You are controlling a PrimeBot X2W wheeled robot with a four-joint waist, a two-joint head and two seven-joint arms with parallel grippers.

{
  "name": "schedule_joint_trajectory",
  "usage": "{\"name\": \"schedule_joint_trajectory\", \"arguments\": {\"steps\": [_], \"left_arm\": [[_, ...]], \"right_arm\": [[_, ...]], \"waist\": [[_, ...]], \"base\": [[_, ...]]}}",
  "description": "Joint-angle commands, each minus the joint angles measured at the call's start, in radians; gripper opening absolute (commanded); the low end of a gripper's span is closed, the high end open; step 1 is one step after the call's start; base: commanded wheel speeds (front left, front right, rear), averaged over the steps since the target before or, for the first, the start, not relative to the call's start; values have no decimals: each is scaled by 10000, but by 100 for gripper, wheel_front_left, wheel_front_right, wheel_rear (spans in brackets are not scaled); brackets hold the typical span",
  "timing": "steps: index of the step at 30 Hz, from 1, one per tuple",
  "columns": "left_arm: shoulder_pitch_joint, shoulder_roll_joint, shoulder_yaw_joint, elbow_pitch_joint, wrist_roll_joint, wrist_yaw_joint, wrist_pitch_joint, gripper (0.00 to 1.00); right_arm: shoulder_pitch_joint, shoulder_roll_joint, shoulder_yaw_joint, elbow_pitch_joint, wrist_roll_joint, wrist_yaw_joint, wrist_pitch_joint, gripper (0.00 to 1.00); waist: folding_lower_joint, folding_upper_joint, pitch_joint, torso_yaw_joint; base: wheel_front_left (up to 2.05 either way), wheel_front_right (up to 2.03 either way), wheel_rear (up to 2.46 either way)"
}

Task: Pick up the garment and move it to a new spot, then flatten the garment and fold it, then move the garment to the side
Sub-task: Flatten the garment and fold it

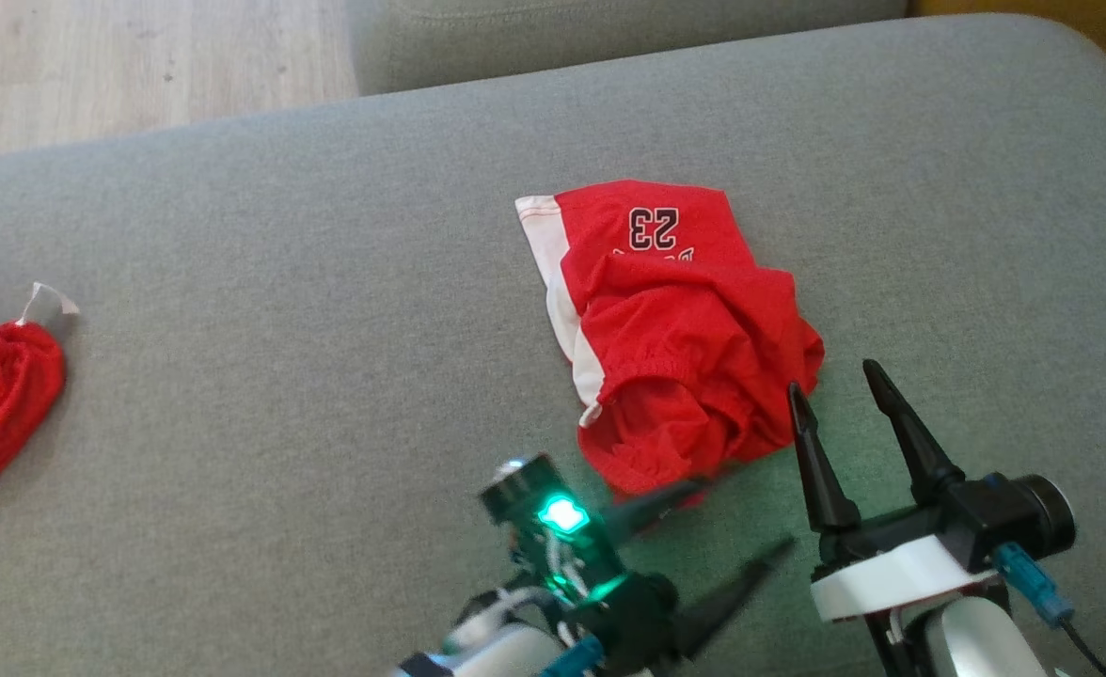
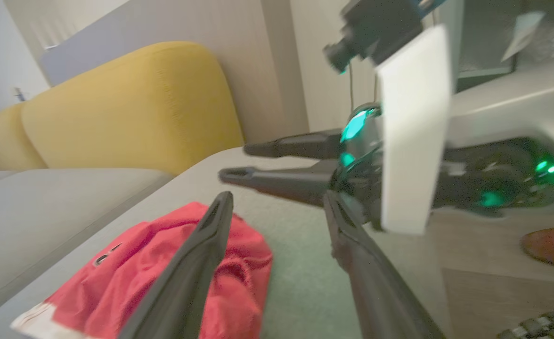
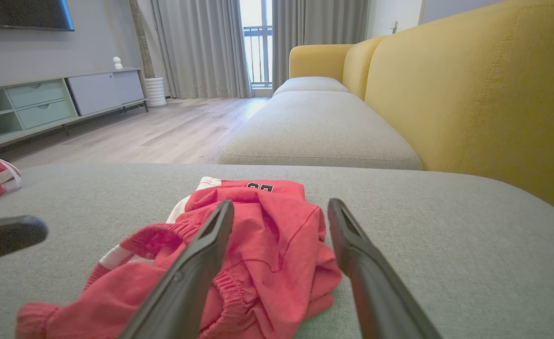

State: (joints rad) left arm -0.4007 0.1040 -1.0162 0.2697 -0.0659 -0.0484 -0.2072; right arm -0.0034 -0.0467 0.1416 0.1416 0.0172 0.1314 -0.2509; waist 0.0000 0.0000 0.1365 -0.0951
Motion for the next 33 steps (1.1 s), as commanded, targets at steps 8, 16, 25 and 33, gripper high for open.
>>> {"name": "schedule_joint_trajectory", "arguments": {"steps": [8,16,25,33], "left_arm": [[-622,30,-893,50,-895,-743,1711,100],[-1373,-133,-455,1865,-490,285,1718,100],[-1329,-12,-321,2318,-550,813,2454,100],[-1140,329,-264,2175,-732,996,3021,98]], "right_arm": [[-490,-35,370,-389,-64,-7,-109,100],[-619,-35,262,-416,42,-7,-109,100],[-499,-35,213,-378,85,-7,-109,100],[-437,-35,233,-389,78,-7,-109,100]], "waist": [[0,0,608,-450],[0,0,930,-937],[0,0,695,-1011],[0,0,520,-903]], "base": [[0,0,0],[0,0,0],[0,0,0],[0,0,0]]}}
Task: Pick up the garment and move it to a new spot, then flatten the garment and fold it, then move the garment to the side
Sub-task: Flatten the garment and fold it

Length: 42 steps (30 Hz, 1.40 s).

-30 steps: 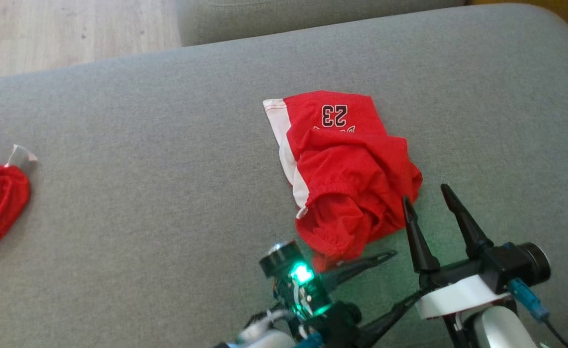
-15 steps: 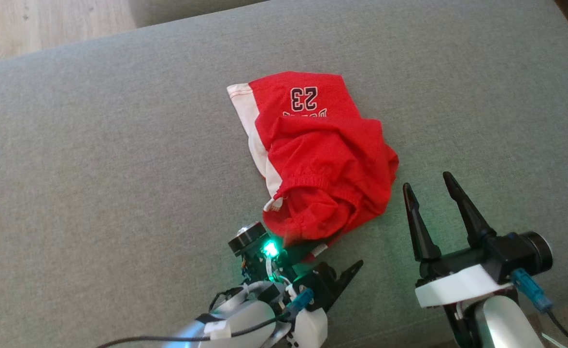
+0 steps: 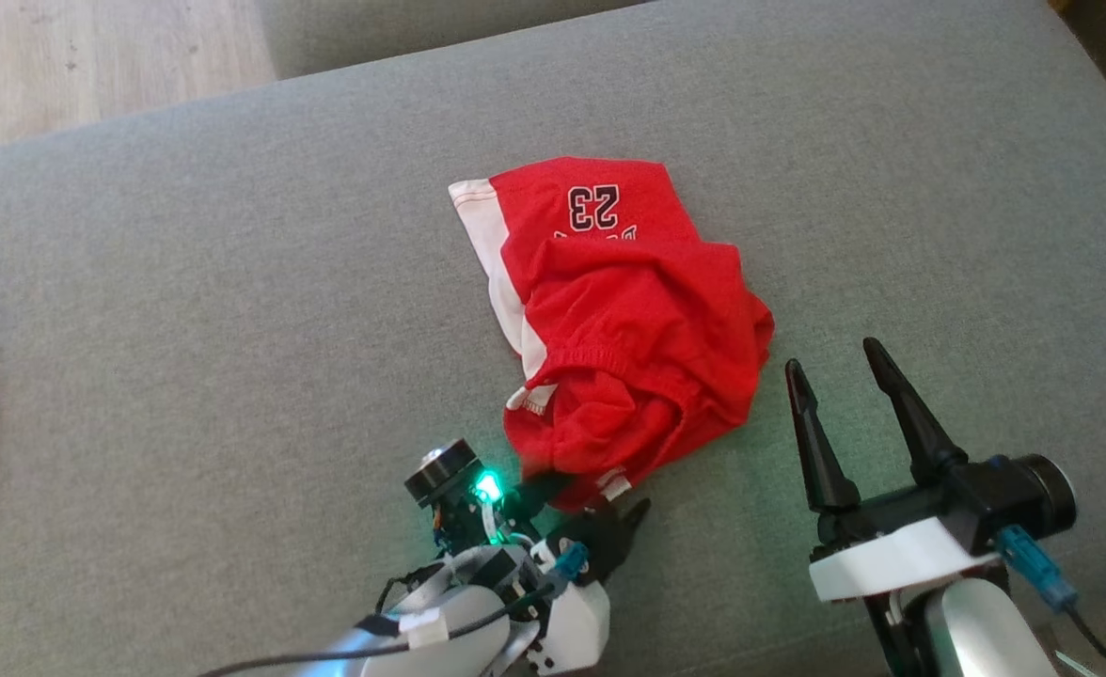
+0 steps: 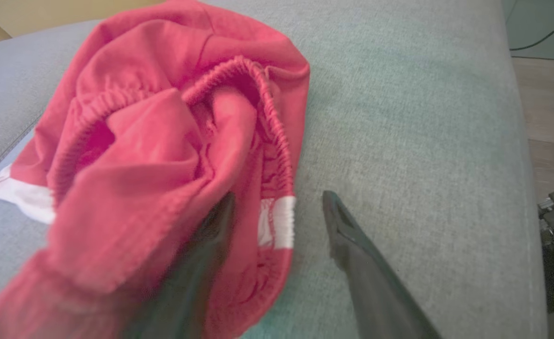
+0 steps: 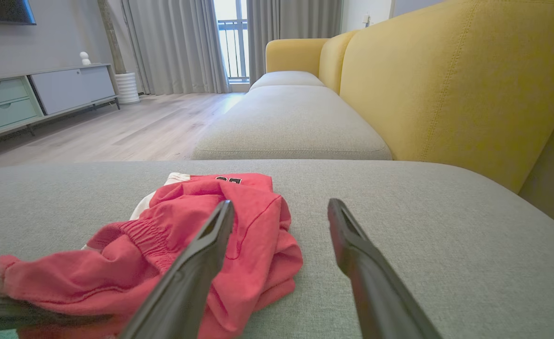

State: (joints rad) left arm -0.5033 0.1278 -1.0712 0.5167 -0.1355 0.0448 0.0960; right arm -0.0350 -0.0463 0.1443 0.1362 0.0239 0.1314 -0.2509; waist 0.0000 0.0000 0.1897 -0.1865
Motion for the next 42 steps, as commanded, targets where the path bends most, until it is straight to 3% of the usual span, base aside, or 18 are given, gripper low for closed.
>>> {"name": "schedule_joint_trajectory", "arguments": {"steps": [1,2,3,4,5,7,12,18,22,29,34,38,42], "left_arm": [[-92,131,280,-313,-61,58,19,69],[-72,166,277,-319,-90,51,58,45],[-55,196,270,-317,-123,29,99,39],[-35,215,261,-304,-176,-16,155,23],[-25,227,259,-299,-220,-45,180,18],[-16,234,265,-281,-303,-92,151,0],[57,51,538,-411,-964,-439,-289,0],[-241,-408,1631,-1336,-3064,-1333,-626,0],[-1313,-570,2382,-2114,-4365,-1600,-408,0],[-4001,-556,3829,-2466,-5038,-1657,-290,0],[-4902,-503,4492,-2237,-5464,-1618,-88,0],[-4638,-311,4800,-2043,-5760,-1417,-20,0],[-3193,130,4713,-1983,-6031,-1221,161,0]], "right_arm": [[-107,-39,209,-330,3,-7,-109,100],[-96,-39,209,-326,-3,-7,-109,100],[-88,-39,210,-323,-8,-7,-109,100],[-82,-39,214,-319,-16,-7,-109,100],[-78,-39,219,-317,-23,-7,-109,100],[-78,-39,239,-308,-38,-7,-109,100],[-73,-39,314,-244,-54,-7,-109,100],[33,-39,380,-162,39,-7,-109,100],[99,-39,445,-133,136,-7,-109,100],[236,-39,555,-63,252,-7,-109,100],[301,-39,510,-84,294,-7,-109,100],[408,-39,360,-140,334,-7,-109,100],[484,-39,226,-179,348,-7,-109,100]], "waist": [[0,0,-24,21],[0,0,-33,28],[0,0,-43,33],[0,0,-52,37],[0,0,-59,38],[0,0,-83,30],[0,0,-283,-87],[0,0,-770,-306],[0,0,-1085,-532],[0,0,-1542,-1081],[0,0,-1584,-1109],[0,0,-1556,-847],[0,0,-1411,-429]], "base": [[0,0,0],[0,0,0],[0,0,0],[0,0,0],[0,0,0],[0,0,0],[0,0,0],[0,0,0],[0,0,0],[0,0,0],[0,0,0],[0,0,0],[0,0,0]]}}
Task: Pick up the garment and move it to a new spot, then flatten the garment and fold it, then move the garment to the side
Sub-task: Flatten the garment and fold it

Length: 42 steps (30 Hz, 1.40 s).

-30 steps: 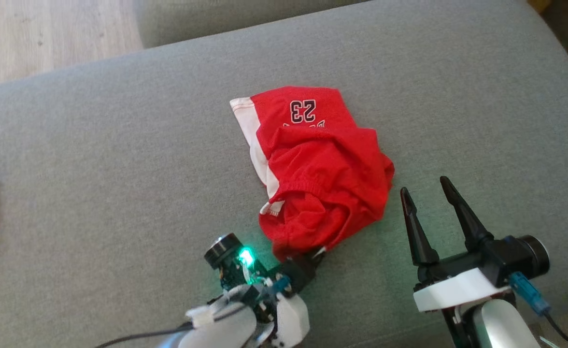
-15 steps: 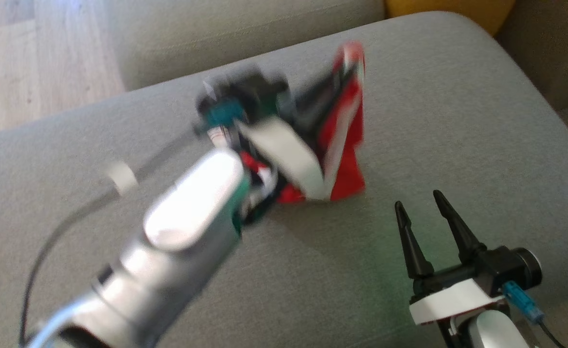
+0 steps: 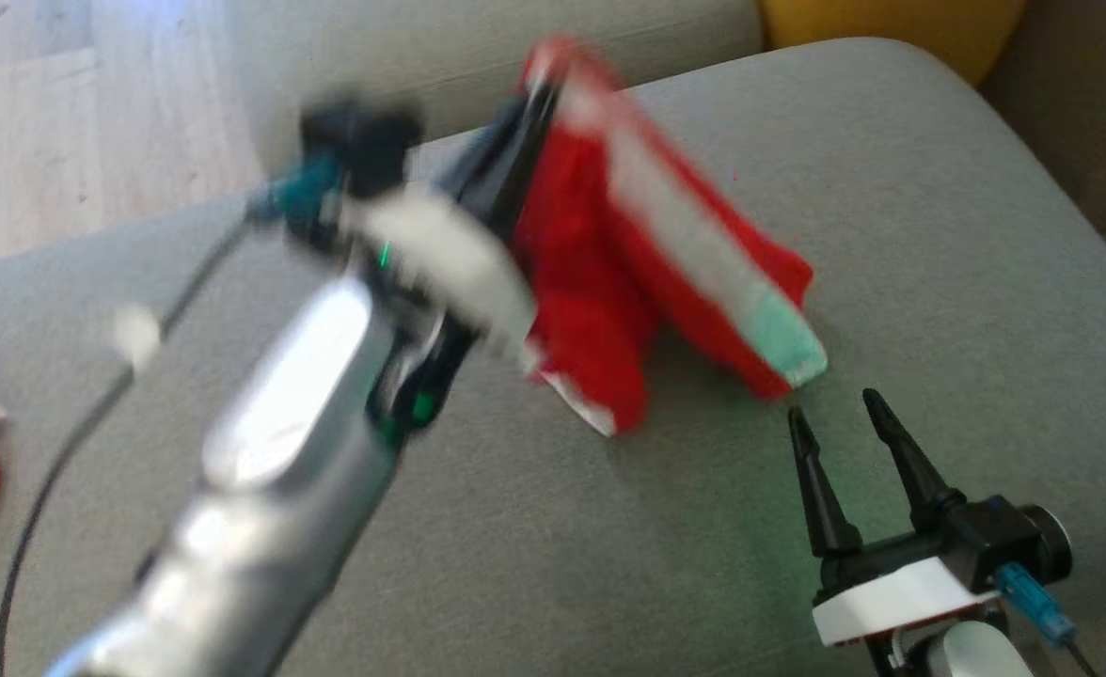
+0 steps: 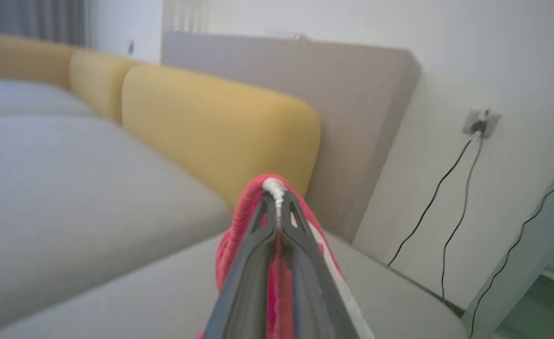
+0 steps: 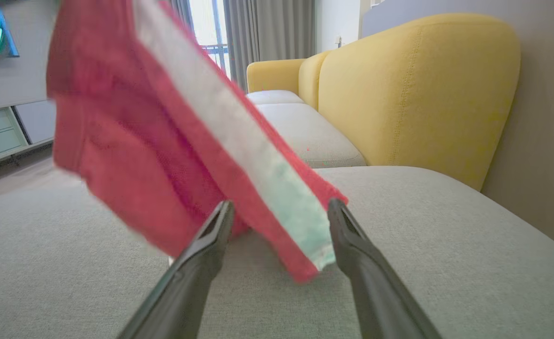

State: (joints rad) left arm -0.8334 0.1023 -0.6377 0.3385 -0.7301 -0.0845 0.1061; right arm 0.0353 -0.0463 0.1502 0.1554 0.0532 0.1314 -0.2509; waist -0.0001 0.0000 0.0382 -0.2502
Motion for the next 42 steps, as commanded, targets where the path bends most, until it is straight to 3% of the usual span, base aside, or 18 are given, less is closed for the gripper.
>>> {"name": "schedule_joint_trajectory", "arguments": {"steps": [1,8,12,21,31,41,42], "left_arm": [[565,528,371,-207,-167,120,63,0],[3366,1821,468,-382,-49,669,-660,0],[4345,2176,771,-600,-162,905,-1296,0],[4585,2222,875,-619,-191,974,-1710,0],[4435,2055,694,-439,-157,890,-1792,0],[4350,1927,545,-244,-148,805,-1876,0],[4350,1920,533,-222,-153,798,-1882,0]], "right_arm": [[-211,-39,136,-358,55,-7,-109,100],[-278,-39,-290,-250,275,-7,-109,100],[-402,-39,-470,795,1446,-7,-109,100],[-1816,-39,-641,3163,2790,-7,-109,100],[-3319,-57,948,5804,4047,-7,-100,100],[-3738,-207,1314,6056,4281,-7,-106,100],[-3744,-207,1312,6037,4257,-7,-107,93]], "waist": [[1,0,154,314],[1,0,480,995],[1,0,612,1512],[1,0,829,2155],[1,0,915,2522],[1,0,984,2680],[1,0,980,2682]], "base": [[0,0,0],[0,0,0],[0,0,0],[0,0,0],[0,0,0],[0,0,0],[0,0,0]]}}
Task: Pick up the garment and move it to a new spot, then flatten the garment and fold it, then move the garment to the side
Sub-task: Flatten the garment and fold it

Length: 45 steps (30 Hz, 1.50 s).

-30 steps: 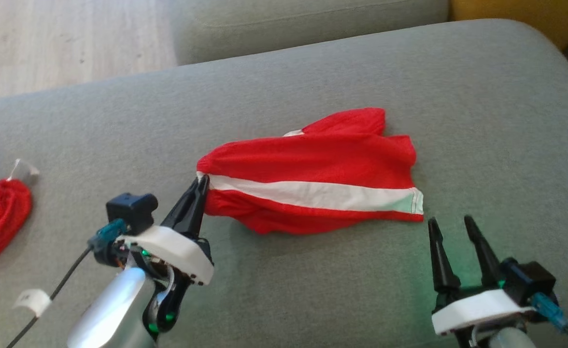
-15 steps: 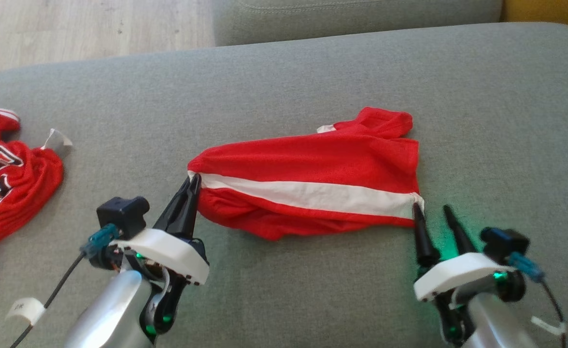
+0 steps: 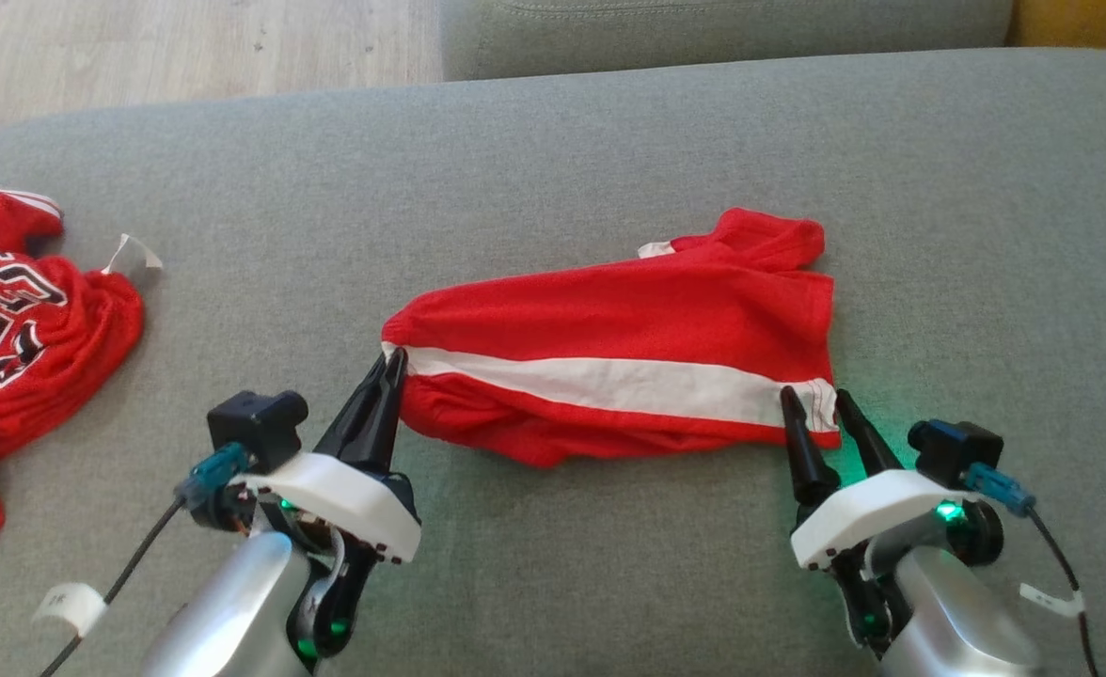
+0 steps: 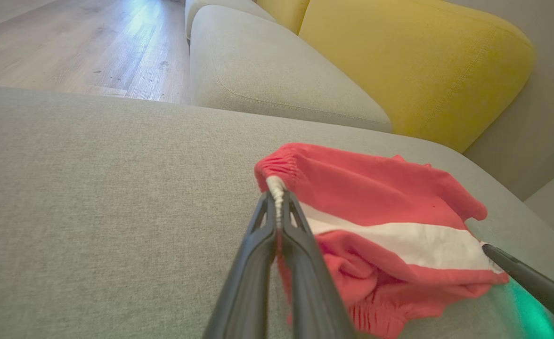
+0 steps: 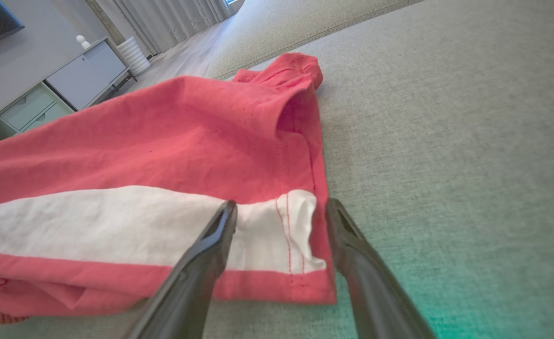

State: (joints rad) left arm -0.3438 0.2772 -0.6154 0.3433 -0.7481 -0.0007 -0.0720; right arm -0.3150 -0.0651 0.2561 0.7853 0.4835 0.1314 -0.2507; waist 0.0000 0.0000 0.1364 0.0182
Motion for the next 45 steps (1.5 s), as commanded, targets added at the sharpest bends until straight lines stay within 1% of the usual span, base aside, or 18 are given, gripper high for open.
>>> {"name": "schedule_joint_trajectory", "arguments": {"steps": [1,2,3,4,6,7,8,9,14,20,23,27,30,33,34,38,41,45], "left_arm": [[-545,167,300,-249,23,-47,-106,0],[-544,161,289,-229,19,-54,-113,0],[-545,154,279,-210,15,-60,-123,0],[-544,145,269,-189,11,-64,-132,0],[-546,124,255,-155,-3,-66,-145,0],[-550,117,246,-137,-7,-69,-151,0],[-554,110,237,-117,-12,-74,-157,0],[-558,104,231,-97,-18,-79,-166,0],[-565,155,208,-97,35,-142,-344,0],[-745,370,445,-782,-46,-172,-482,0],[-1011,597,664,-1479,-268,-281,-257,0],[-1781,986,1057,-2572,-660,-455,341,0],[-2633,1193,1353,-3345,-965,-519,911,0],[-3600,1334,1504,-3812,-1134,-552,1535,0],[-3600,1334,1504,-3812,-1134,-552,1535,0],[-4903,1292,1538,-3615,-1163,-589,2133,0],[-5872,1084,1417,-2993,-1128,-759,2333,0],[-7145,613,1099,-1891,-693,-1012,1914,0]], "right_arm": [[-243,-19,241,-281,-62,-7,-109,87],[-243,-23,230,-305,-91,-7,-109,81],[-239,-29,227,-328,-130,-7,-109,70],[-226,-29,227,-346,-160,-7,-109,53],[-199,-28,263,-370,-201,-7,-109,38],[-185,-27,302,-357,-214,-7,-109,23],[-174,-28,353,-338,-219,-7,-109,5],[-166,-39,395,-324,-233,-7,-109,0],[-114,-209,240,-842,-411,-7,-110,0],[-20,-669,-466,-2597,-570,-7,-110,0],[-96,-1113,-986,-3620,-609,-7,-110,0],[-499,-1958,-1320,-4906,-670,-7,-14,0],[-1190,-2614,-1431,-5935,-710,-7,436,0],[-2142,-3081,-1509,-6628,-614,-7,1043,0],[-2142,-3081,-1509,-6628,-614,-7,1043,0],[-3514,-3418,-1374,-6628,-552,-7,1774,0],[-4614,-3587,-1213,-6058,-419,-7,1923,0],[-6033,-3786,-1019,-5040,-434,-7,1613,0]], "waist": [[0,0,-7,-2],[0,0,-15,-2],[0,0,-24,-3],[0,0,-37,-8],[0,0,-61,-24],[0,0,-75,-29],[0,0,-92,-35],[0,0,-110,-43],[0,0,-356,-131],[0,0,-944,-406],[0,0,-1222,-558],[0,0,-1426,-729],[0,0,-1446,-873],[0,0,-1356,-1006],[0,0,-1356,-1006],[0,0,-903,-1081],[0,0,-311,-1033],[0,0,597,-894]], "base": [[0,0,0],[0,0,0],[0,0,0],[0,0,0],[0,0,0],[0,0,0],[0,0,0],[0,0,0],[0,0,0],[0,0,0],[0,0,0],[0,0,0],[0,0,0],[0,0,0],[0,0,0],[0,0,0],[0,0,0],[0,0,0]]}}
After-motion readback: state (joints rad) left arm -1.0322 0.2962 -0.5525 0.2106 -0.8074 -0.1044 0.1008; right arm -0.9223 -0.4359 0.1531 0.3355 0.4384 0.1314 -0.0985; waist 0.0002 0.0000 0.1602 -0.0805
